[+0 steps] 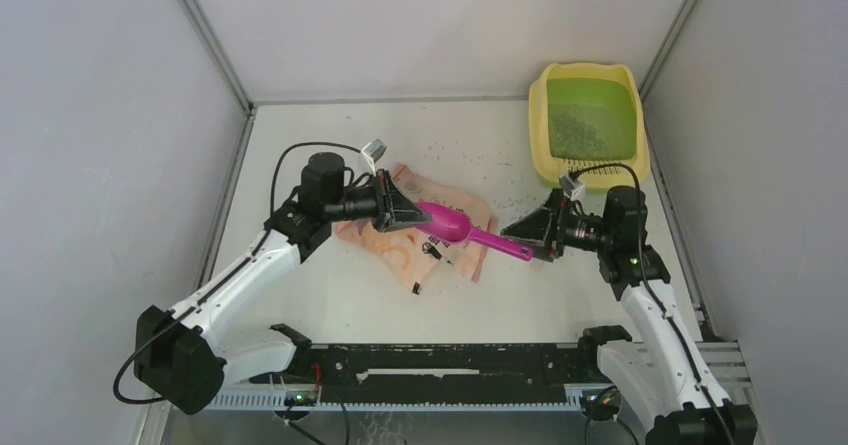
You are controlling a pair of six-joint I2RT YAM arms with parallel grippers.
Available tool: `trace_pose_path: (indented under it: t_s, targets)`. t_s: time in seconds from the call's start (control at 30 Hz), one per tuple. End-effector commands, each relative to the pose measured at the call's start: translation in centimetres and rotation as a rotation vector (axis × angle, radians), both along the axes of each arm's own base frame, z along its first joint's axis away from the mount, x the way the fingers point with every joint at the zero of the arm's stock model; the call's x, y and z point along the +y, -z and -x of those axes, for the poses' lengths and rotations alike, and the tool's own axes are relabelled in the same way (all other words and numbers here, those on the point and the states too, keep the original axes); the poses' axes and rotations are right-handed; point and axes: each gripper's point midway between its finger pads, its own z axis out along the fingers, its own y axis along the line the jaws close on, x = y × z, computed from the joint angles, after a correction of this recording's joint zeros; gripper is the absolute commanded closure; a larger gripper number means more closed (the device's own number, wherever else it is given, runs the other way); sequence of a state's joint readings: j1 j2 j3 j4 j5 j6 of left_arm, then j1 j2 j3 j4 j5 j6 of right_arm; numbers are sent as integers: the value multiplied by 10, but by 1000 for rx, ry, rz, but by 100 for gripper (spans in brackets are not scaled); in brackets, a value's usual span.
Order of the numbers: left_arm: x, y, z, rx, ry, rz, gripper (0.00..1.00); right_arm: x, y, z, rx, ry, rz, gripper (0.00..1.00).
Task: Fill the litter box with clean litter
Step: Adjust the spatula.
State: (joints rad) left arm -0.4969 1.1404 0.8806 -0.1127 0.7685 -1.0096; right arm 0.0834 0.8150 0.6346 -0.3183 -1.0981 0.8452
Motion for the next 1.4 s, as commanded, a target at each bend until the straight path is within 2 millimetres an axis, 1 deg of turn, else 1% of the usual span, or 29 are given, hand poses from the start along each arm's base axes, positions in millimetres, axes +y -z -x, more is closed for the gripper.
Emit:
trace_pose_path:
  t_s: [0.0, 0.17, 0.33, 0.43, 0.63, 0.83, 1.0, 1.1, 1.23, 1.37]
  targets:
    - [0, -8, -20, -17, -97, 42, 100, 1, -34, -11, -143, 79, -105, 9]
    - [2, -4, -26, -11, -142, 46, 100, 2, -38, -10, -141, 99, -169, 10]
    - [3, -2, -28, -6, -164, 47, 100, 1, -42, -8, -142, 116, -232, 11]
    - [4, 2, -29, 0, -177, 47, 100, 2, -45, -5, -131, 116, -275, 15]
    - [4, 3, -28, 7, -179, 55, 100, 3, -44, -8, -129, 132, -273, 30]
    - [4, 4, -27, 8, -174, 55, 100, 4, -42, -11, -126, 132, -273, 33]
    - [2, 7, -27, 20, -166, 63, 100, 7, -42, -14, -127, 128, -277, 40]
    - [1, 6, -25, 26, -159, 74, 100, 9, -41, -16, -131, 125, -275, 41]
    - [0, 4, -23, 36, -148, 99, 100, 10, -36, -18, -130, 123, -260, 39]
    - [0, 3, -21, 40, -144, 102, 100, 10, -36, -20, -139, 128, -255, 39]
